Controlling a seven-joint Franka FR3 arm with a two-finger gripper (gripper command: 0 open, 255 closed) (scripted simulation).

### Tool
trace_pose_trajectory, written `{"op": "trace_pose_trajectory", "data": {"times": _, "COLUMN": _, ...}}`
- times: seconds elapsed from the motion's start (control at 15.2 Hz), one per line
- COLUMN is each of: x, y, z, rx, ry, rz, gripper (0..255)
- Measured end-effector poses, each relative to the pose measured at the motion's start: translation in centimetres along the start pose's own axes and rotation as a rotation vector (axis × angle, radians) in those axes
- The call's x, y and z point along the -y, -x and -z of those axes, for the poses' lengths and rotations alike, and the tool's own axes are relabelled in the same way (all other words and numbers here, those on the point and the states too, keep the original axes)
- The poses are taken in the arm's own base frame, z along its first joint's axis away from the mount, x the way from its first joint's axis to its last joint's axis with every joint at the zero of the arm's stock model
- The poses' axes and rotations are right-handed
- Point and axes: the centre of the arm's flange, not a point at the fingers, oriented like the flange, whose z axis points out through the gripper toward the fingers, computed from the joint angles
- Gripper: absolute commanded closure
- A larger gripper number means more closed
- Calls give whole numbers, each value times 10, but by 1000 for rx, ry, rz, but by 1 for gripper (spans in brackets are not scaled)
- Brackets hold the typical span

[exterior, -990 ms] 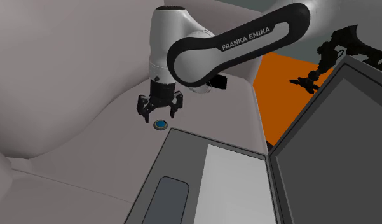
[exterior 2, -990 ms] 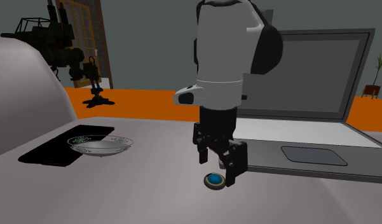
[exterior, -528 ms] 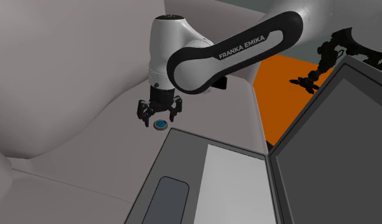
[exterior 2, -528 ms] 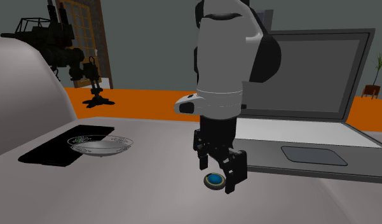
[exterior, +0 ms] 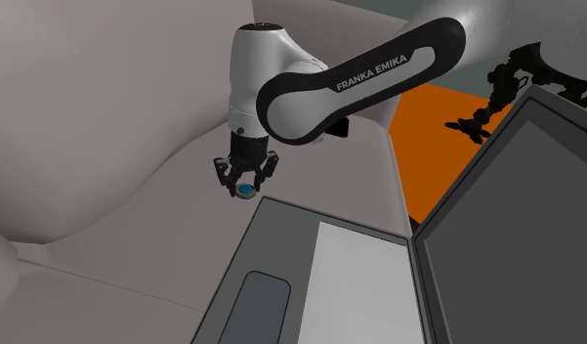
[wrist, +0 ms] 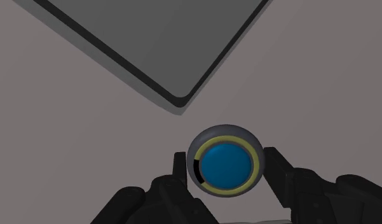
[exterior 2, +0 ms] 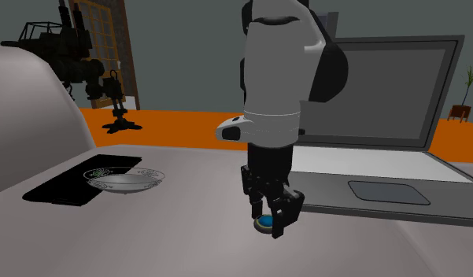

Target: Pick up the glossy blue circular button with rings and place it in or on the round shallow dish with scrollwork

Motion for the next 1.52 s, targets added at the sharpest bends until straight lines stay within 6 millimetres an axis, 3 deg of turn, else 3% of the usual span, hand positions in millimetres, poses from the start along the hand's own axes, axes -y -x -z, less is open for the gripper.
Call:
{"op": "trace_pose_trajectory", "data": {"times": 0.46, "x": 1, "y": 0, "z": 6, "rx": 0, "ry": 0, "rz": 0, "gripper": 255}}
{"op": "trace_pose_trajectory", "data": {"times": 1.52, "x": 2, "y": 0, "z": 89, "rx": 0, "ry": 0, "rz": 0, "gripper": 255}}
